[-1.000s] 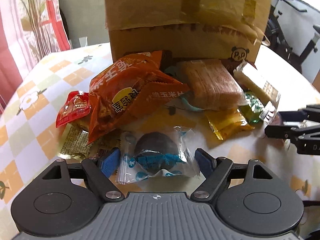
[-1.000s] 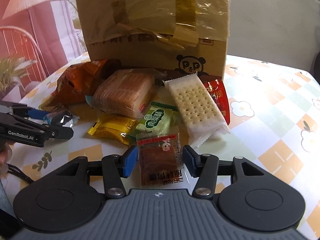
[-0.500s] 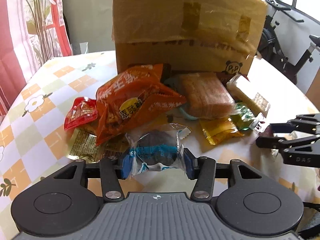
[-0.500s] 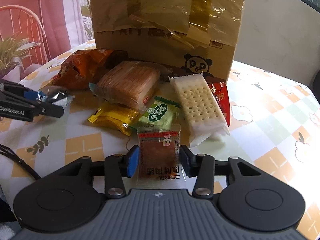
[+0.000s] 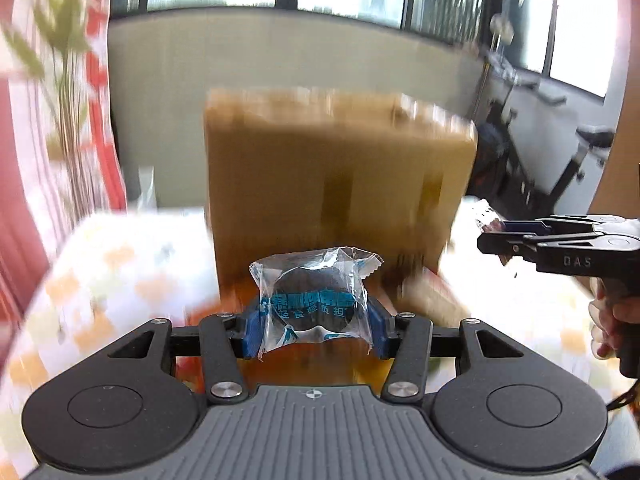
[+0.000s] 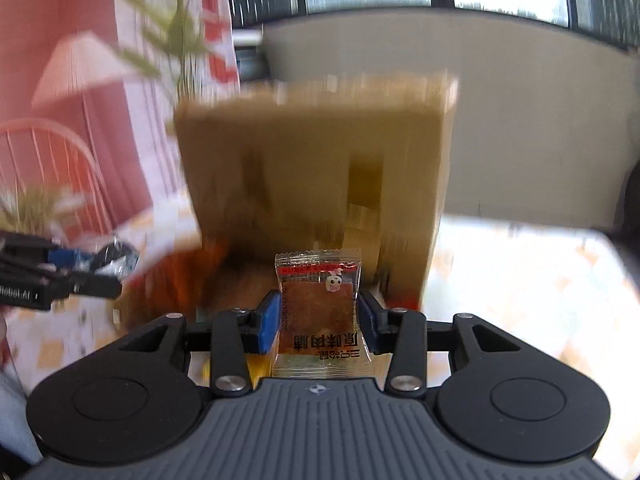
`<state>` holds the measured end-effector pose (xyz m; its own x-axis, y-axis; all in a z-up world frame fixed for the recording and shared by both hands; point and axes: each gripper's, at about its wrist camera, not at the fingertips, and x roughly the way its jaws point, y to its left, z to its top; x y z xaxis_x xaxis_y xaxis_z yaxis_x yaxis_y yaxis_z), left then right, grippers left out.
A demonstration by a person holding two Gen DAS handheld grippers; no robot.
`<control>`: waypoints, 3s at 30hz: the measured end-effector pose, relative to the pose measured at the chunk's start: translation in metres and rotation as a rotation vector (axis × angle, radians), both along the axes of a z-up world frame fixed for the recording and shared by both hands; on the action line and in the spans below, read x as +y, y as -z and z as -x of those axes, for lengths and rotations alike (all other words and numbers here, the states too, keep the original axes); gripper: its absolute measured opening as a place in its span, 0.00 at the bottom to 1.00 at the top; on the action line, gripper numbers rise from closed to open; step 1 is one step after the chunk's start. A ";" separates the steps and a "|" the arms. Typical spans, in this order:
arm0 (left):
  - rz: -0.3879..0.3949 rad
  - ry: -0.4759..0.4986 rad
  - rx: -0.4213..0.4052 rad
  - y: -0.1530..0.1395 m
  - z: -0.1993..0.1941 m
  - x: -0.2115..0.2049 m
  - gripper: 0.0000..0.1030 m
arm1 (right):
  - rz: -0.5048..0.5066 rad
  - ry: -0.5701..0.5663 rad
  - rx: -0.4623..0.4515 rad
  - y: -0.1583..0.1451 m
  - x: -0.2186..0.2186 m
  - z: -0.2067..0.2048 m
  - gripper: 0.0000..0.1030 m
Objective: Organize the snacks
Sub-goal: 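Carry both held snacks into the lined box and open both tools, then grasp the orange snack bag with the left tool while the right tool grasps the white cracker packet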
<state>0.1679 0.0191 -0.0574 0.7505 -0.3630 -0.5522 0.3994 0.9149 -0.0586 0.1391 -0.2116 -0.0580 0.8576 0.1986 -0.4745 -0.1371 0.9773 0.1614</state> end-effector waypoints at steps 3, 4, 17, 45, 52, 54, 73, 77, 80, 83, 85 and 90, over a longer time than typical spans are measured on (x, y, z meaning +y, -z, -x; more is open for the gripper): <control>0.021 0.004 -0.090 -0.034 -0.015 -0.004 0.52 | 0.000 0.004 -0.084 -0.037 -0.012 -0.019 0.42; 0.025 0.006 -0.121 -0.046 -0.021 -0.006 0.52 | 0.002 0.007 -0.109 -0.049 -0.015 -0.027 0.42; -0.012 -0.027 -0.203 -0.091 -0.131 -0.067 0.52 | -0.001 0.086 -0.124 -0.080 -0.028 -0.143 0.42; -0.030 -0.052 -0.166 -0.080 -0.140 -0.054 0.76 | 0.040 0.086 -0.055 -0.060 -0.028 -0.121 0.68; 0.022 -0.076 -0.182 -0.080 -0.105 -0.030 0.76 | 0.012 0.062 -0.093 -0.061 -0.022 -0.095 0.68; 0.029 -0.089 -0.189 -0.077 -0.093 -0.021 0.76 | 0.001 0.057 -0.103 -0.060 -0.021 -0.089 0.68; 0.031 -0.240 0.048 0.031 -0.033 0.047 0.73 | 0.024 0.030 0.052 0.044 -0.016 -0.031 0.68; 0.035 -0.250 0.107 0.050 -0.032 0.052 0.70 | 0.067 0.002 0.108 0.069 -0.003 -0.035 0.65; 0.039 -0.246 0.135 0.057 -0.032 0.051 0.70 | 0.087 -0.002 0.144 0.086 0.002 -0.042 0.61; 0.069 -0.229 0.145 0.057 -0.041 0.049 0.71 | 0.081 -0.004 0.178 0.098 0.003 -0.046 0.59; 0.093 -0.221 0.152 0.058 -0.048 0.043 0.73 | 0.080 -0.004 0.191 0.104 0.005 -0.047 0.57; 0.097 -0.236 0.194 0.071 -0.078 0.030 0.76 | 0.050 0.033 0.187 0.113 0.004 -0.042 0.51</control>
